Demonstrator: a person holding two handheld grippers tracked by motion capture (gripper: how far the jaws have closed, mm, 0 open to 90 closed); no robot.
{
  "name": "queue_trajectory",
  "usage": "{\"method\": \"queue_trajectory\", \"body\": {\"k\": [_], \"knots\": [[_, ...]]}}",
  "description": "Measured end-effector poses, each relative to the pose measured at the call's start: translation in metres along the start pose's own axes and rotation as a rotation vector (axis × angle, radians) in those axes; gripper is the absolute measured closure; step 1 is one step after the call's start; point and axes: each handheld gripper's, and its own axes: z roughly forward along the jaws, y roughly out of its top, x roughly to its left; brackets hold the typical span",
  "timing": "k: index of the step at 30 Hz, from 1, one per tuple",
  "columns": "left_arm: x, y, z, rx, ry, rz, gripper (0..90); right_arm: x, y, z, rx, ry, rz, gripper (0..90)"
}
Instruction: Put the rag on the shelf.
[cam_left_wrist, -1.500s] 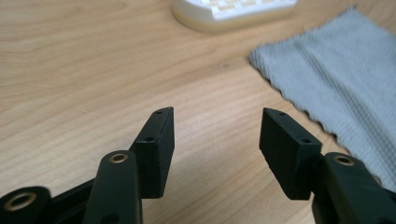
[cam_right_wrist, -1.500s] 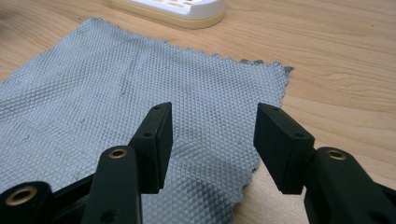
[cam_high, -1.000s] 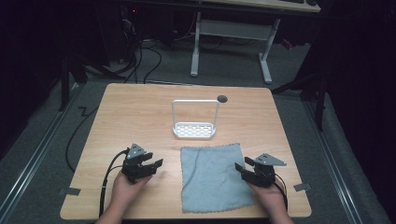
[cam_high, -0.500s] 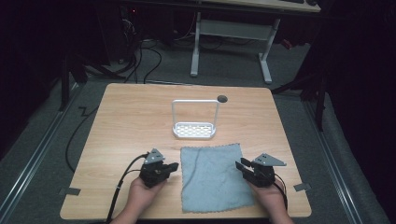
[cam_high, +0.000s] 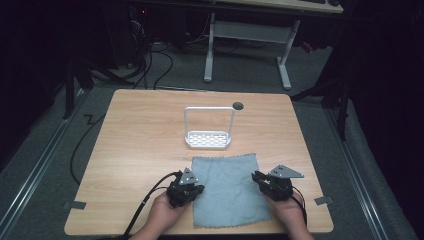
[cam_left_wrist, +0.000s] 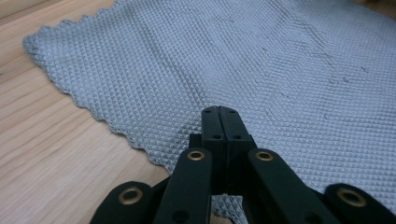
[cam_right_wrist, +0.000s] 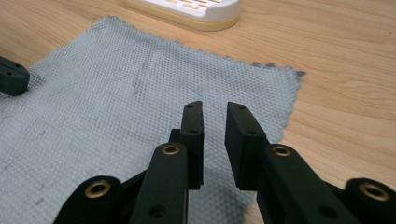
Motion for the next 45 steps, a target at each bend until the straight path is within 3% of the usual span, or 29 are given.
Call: {"method": "queue_trajectory", "body": {"k": [5, 8, 11, 14, 17, 18, 21, 29, 35, 44, 45], "knots": [[0.017, -0.012, -0.018, 0.009, 0.017, -0.046, 90.0, 0.002, 0.0, 0.001, 0.002, 0.014, -0.009, 78.0], [0.024, -0.018, -0.027, 0.013, 0.055, -0.066, 88.6, 0.006, 0.002, 0.004, 0.009, 0.028, -0.017, 78.8], [0.031, -0.015, -0.028, -0.037, 0.075, -0.101, 80.7, 0.012, 0.005, 0.012, 0.015, 0.046, -0.029, 80.5], [0.032, -0.006, -0.023, -0.075, 0.08, -0.101, 73.2, 0.019, 0.01, 0.025, 0.04, 0.055, -0.039, 85.1], [0.032, -0.002, -0.014, -0.061, 0.08, -0.097, 70.0, 0.023, 0.013, 0.034, 0.076, 0.029, -0.064, 89.7], [0.029, -0.003, -0.008, -0.026, 0.083, -0.08, 70.8, 0.025, 0.013, 0.037, 0.099, 0.02, -0.082, 90.0], [0.026, -0.004, -0.009, -0.023, 0.1, -0.053, 73.5, 0.027, 0.011, 0.04, 0.134, 0.007, -0.103, 90.0], [0.022, -0.014, -0.018, -0.026, 0.073, -0.032, 74.0, 0.03, 0.007, 0.037, 0.137, 0.051, -0.124, 90.0], [0.02, -0.022, -0.027, -0.016, 0.043, -0.028, 74.0, 0.034, 0.002, 0.032, 0.132, 0.099, -0.102, 90.0], [0.018, -0.028, -0.039, 0.024, 0.009, -0.058, 74.6, 0.052, -0.008, 0.018, 0.145, 0.178, -0.102, 89.3], [0.017, -0.029, -0.039, 0.011, 0.002, -0.085, 74.2, 0.054, -0.008, 0.018, 0.145, 0.182, -0.113, 88.8]]}}
